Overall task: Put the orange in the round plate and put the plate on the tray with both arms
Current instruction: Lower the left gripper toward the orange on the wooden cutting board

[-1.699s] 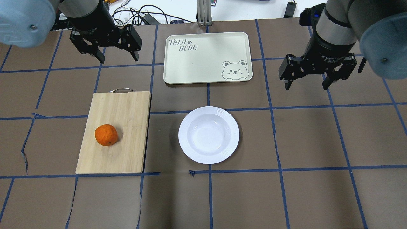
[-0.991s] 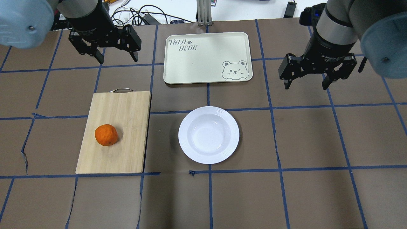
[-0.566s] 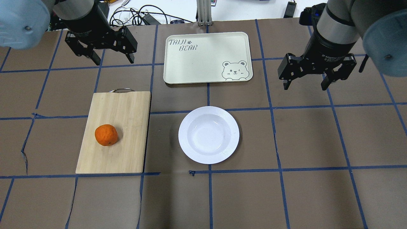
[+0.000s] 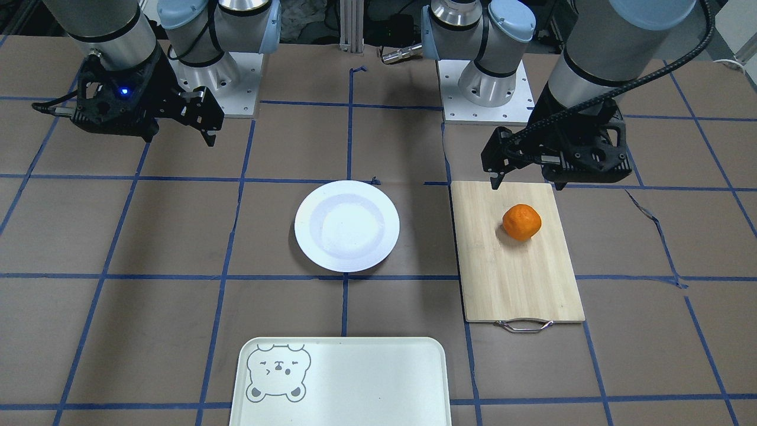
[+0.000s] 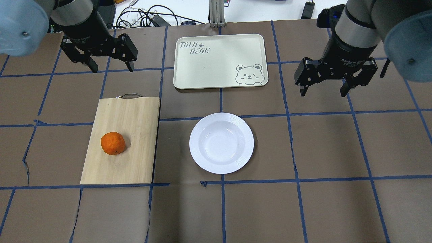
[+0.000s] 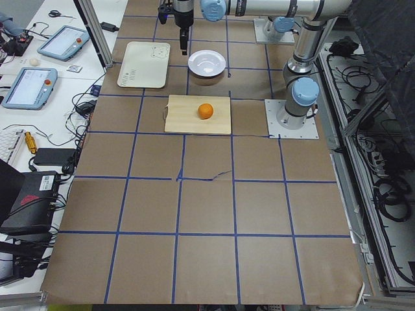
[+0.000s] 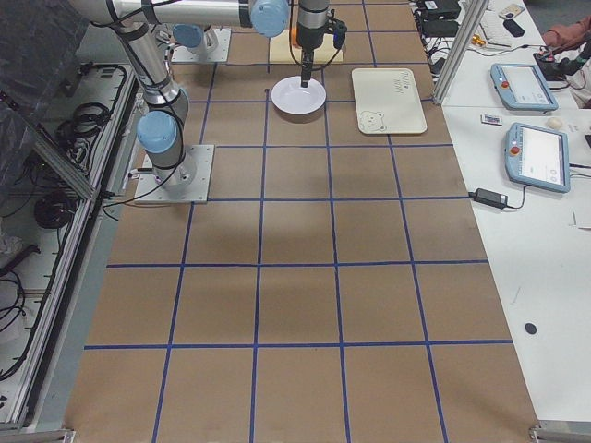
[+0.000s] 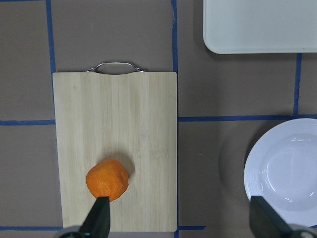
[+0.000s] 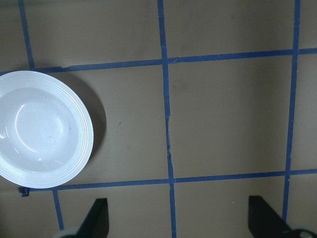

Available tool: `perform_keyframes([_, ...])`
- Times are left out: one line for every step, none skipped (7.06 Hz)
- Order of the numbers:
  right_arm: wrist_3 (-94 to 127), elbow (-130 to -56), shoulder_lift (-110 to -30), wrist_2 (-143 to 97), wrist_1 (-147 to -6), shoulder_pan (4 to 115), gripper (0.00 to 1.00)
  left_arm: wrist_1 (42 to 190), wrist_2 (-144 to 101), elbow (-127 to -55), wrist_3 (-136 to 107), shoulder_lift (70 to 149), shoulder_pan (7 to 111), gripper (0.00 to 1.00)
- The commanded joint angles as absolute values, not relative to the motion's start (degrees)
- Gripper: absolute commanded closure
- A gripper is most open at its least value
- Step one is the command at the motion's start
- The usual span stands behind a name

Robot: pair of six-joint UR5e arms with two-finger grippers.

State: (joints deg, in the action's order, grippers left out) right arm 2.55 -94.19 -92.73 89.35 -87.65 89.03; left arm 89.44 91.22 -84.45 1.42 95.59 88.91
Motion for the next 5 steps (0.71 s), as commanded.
perform_keyframes([2.6,-94.3,-92.7,89.4,-87.6,89.0,0.0,89.2,91.2,-84.7,1.8,95.4,88.2,0.0])
perform_keyframes([2.5,-94.3,-92.7,89.4,-87.6,89.0,0.0,89.2,91.3,-84.7,2.1,95.4,88.0,0.0])
perform_keyframes([2.6,-94.3,-92.7,89.5,-87.6,89.0,0.0,89.3,91.3,-84.9,5.8,95.7,87.1,0.0])
perform_keyframes([2.6,-94.3,-92.7,89.5,-87.6,89.0,0.0,89.0,91.4,-86.0,9.6,96.5,85.5,0.0])
perform_keyframes([2.5,-94.3,-92.7,89.5,-87.6,89.0,0.0,88.3,91.3,-90.2,9.7,96.4,82.0,0.0])
